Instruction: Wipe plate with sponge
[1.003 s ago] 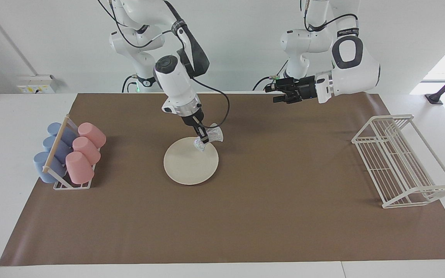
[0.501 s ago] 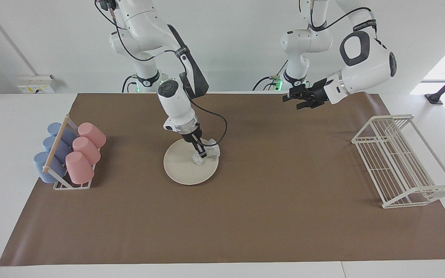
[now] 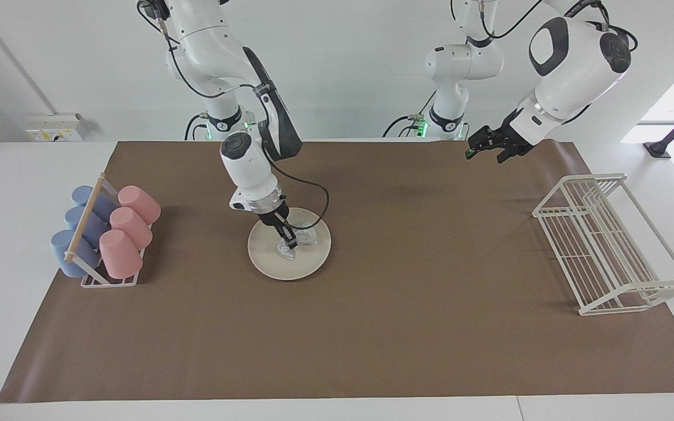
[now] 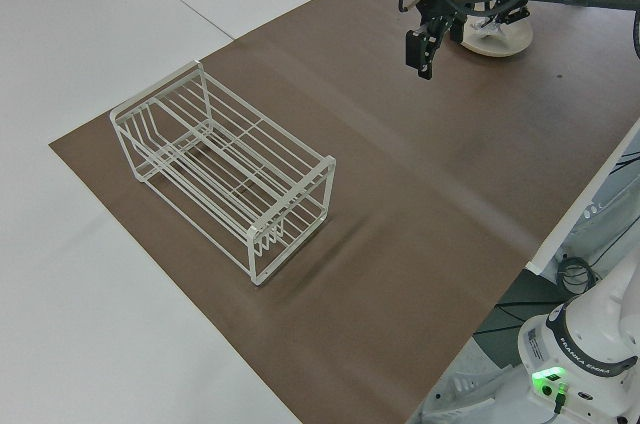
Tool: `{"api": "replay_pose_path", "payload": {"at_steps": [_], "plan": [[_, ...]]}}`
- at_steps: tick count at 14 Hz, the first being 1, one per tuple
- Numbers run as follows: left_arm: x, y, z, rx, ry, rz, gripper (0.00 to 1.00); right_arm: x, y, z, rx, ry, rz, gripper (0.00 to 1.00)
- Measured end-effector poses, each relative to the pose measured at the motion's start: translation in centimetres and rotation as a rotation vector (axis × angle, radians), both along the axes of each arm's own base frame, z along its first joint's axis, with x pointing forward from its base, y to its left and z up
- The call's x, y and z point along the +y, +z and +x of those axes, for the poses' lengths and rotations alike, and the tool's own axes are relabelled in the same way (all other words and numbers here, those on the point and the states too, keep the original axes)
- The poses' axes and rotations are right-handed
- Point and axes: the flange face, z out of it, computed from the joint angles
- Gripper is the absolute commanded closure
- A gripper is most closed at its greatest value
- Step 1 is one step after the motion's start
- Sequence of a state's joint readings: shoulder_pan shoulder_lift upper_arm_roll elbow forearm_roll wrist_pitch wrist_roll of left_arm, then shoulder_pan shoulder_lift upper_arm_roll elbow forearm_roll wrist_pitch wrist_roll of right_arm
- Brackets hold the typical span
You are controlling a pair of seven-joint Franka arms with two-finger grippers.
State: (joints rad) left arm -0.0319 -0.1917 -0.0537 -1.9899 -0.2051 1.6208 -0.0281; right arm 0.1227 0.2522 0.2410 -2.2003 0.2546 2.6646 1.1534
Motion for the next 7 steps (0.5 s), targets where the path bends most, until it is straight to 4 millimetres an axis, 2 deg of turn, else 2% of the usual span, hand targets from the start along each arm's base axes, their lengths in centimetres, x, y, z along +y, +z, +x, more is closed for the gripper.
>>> {"api": "replay_pose_path", "payload": {"at_steps": [2,3,5,7], "plan": [[0.7,2.1,0.5,-0.017,-0.008,0.093,0.00,-2.0,-0.1,0.5,-0.010,0.013,-0.010,1.00],[1.0,3.1,0.8,-0.033,-0.006,0.122,0.00,-2.1,-0.1,0.5,-0.010,0.014,-0.010,1.00],[1.4,5.0,1.4,-0.069,0.024,0.157,0.00,-1.6,-0.1,0.3,-0.008,0.016,-0.009,1.00],[1.8,7.1,2.1,-0.088,0.059,0.179,0.00,0.4,0.0,-0.5,0.009,-0.018,0.002,1.00]]}}
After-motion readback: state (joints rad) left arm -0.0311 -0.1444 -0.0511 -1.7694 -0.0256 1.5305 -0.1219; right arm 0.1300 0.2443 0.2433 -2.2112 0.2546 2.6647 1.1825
